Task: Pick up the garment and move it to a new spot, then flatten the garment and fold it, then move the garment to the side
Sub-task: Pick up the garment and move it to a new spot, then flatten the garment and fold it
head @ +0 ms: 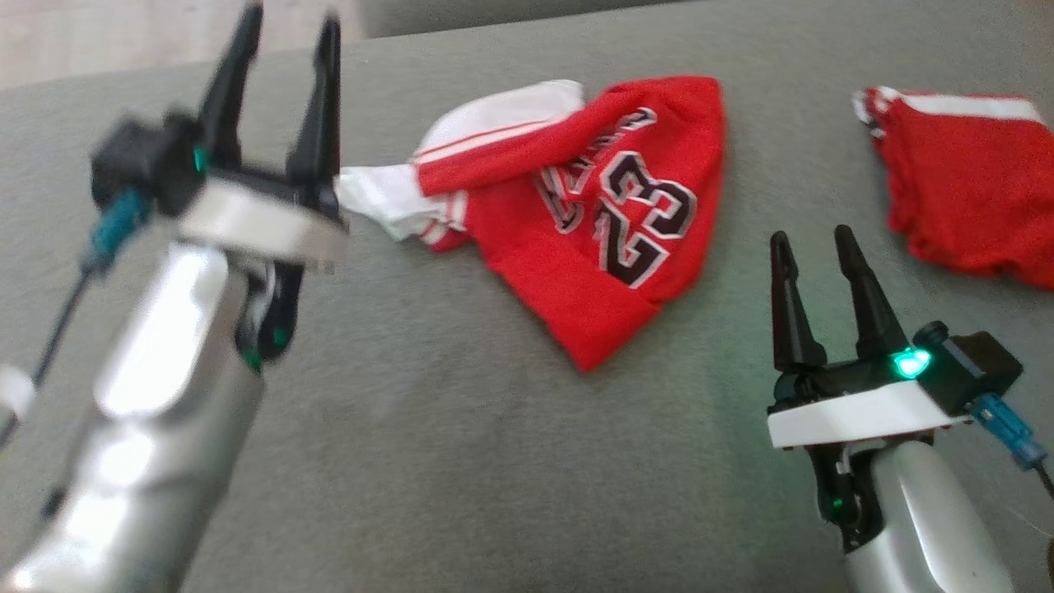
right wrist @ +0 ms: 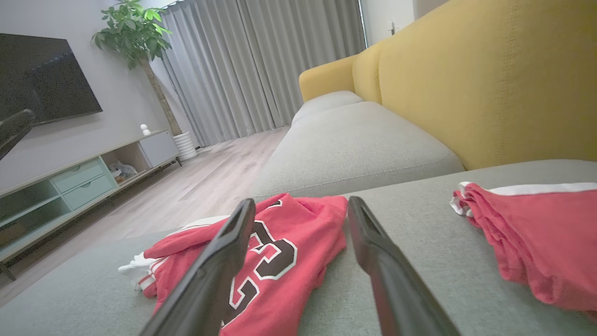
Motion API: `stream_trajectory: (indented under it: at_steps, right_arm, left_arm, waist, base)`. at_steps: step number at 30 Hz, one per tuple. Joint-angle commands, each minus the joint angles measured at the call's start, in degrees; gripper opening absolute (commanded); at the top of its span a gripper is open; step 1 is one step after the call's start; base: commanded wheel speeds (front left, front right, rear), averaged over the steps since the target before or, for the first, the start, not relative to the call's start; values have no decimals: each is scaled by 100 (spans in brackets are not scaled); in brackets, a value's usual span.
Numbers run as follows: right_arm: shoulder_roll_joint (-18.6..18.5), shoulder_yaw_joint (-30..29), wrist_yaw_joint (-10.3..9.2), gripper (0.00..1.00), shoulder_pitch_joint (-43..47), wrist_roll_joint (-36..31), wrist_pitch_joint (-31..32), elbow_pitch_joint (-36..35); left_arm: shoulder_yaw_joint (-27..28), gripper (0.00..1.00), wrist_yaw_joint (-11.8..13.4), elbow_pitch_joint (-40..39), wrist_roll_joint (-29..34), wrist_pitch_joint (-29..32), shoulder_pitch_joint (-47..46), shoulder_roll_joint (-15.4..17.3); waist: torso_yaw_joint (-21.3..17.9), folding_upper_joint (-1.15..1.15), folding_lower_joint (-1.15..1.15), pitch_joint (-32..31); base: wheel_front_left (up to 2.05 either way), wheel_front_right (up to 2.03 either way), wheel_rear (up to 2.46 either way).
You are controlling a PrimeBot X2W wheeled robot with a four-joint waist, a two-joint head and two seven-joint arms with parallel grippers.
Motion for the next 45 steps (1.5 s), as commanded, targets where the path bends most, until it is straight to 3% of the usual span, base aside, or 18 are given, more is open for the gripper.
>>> stream_trajectory:
  at_steps: [1,6,10,20,27,31,38,45]
  right_arm:
    - [-13,80,-4,100,-35,-51,-61,-156]
    - [-13,-101,-4,100,42,-156,-61,-93]
    - [-13,-233,-4,100,209,-169,-61,-8]
    - [-13,-193,-4,100,336,-190,-61,30]
    - [-13,-164,-4,100,243,-159,-61,-36]
    - [-13,-128,-4,100,173,-159,-61,-59]
    - [-13,-96,-4,100,-37,-171,-61,-116]
    - [-12,-99,-4,100,-206,-184,-61,-160]
  left_arm:
    - [269,100,1,-240,73,-27,14,212]
    - [587,100,2,-682,256,-27,1015,127]
    - [889,100,43,-1048,386,-28,2068,-174]
    - [1441,100,-17,-1335,757,-28,3212,-804]
    - [1425,100,-149,-1109,1062,-10,2876,-766]
    - [1199,100,-142,-646,1361,399,2380,-561]
    - [417,100,-331,144,1867,1173,1317,-270]
    - [-30,100,-373,751,2210,1287,552,-40]
  waist:
    - [282,0,0,-136]
    - [694,0,0,-338]
    - [957,0,0,-589]
    - [970,0,0,-703]
    - [776,0,0,-437]
    - [629,0,0,-176]
    - [326,0,0,299]
    - [56,0,0,600]
  base:
    - [0,0,0]
    - [0,0,0]
    - [0,0,0]
    - [0,0,0]
    - [0,0,0]
    - [0,0,0]
    - [0,0,0]
    - [0,0,0]
